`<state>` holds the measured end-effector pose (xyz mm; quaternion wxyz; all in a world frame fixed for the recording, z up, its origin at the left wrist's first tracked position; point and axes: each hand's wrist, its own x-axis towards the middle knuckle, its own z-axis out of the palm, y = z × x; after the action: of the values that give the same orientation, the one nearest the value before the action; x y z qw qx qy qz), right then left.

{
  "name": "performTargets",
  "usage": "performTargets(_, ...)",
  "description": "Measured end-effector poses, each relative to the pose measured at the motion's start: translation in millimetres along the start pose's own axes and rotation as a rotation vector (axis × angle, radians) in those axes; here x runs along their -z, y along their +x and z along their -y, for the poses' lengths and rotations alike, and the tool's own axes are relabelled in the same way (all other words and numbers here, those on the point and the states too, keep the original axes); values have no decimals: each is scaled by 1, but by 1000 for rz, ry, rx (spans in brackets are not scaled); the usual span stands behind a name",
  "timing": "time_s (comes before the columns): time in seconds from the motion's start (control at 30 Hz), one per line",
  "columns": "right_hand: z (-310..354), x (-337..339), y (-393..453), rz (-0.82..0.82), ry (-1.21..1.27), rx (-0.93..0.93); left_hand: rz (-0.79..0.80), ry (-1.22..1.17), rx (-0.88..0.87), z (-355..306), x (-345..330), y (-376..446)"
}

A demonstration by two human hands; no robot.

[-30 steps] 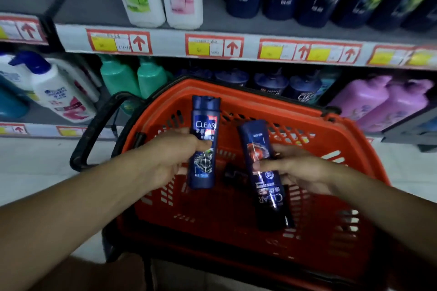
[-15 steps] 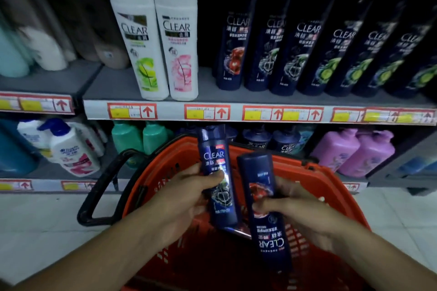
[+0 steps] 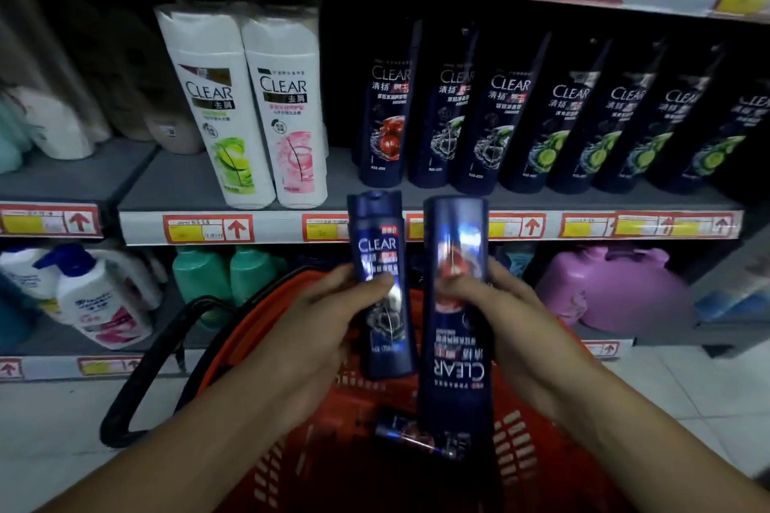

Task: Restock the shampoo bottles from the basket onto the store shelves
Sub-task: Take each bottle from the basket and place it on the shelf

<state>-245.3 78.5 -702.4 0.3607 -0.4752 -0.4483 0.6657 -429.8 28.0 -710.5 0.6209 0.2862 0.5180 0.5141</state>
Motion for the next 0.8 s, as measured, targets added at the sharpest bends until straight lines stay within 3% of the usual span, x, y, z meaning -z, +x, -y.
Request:
performTargets(0.2, 32, 4, -5, -92, 125, 121, 33, 60, -220, -26, -13, -8)
performTargets(0.43, 87, 12, -49, -128, 71, 389, 48, 63, -471, -72, -43, -38)
performTargets(0.8, 185, 1, -144, -92, 26, 631, 45, 98, -669, -182, -82, -123)
